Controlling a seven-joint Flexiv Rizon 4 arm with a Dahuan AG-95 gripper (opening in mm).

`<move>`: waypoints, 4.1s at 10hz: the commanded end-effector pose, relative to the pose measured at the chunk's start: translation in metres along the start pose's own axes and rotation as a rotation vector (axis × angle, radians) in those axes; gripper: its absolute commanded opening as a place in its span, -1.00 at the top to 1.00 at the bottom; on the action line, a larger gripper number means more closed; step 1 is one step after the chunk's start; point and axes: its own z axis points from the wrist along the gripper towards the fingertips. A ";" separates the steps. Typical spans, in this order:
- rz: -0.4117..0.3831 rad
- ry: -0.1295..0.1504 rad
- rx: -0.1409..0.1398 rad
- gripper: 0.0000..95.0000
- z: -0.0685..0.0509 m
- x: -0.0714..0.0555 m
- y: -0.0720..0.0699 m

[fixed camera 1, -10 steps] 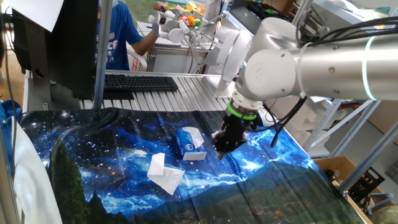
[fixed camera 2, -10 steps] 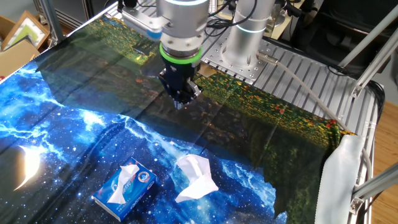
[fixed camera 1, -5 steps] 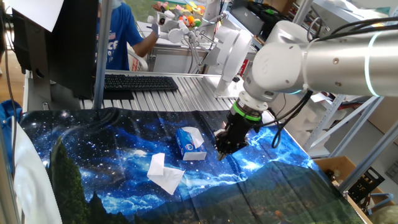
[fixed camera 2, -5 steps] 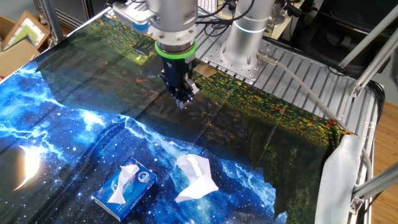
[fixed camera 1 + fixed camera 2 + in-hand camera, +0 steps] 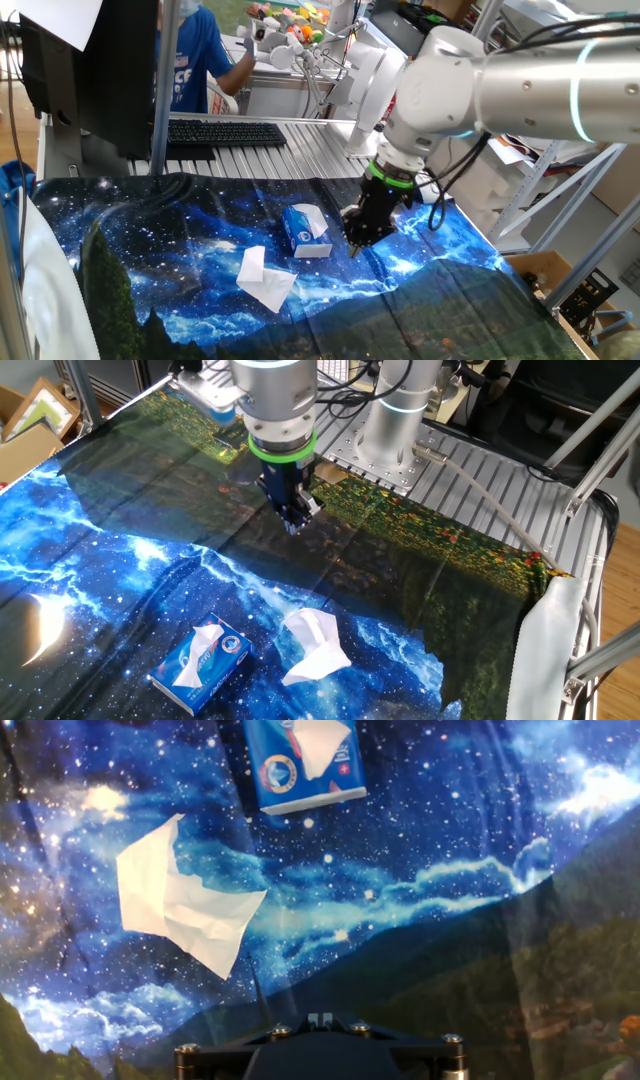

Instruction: Pull out a napkin

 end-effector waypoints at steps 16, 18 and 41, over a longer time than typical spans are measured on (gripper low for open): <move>-0.050 -0.169 0.102 1.00 -0.012 -0.213 0.039; -0.050 -0.169 0.104 1.00 -0.012 -0.213 0.038; -0.124 -0.127 0.107 1.00 -0.027 -0.209 0.036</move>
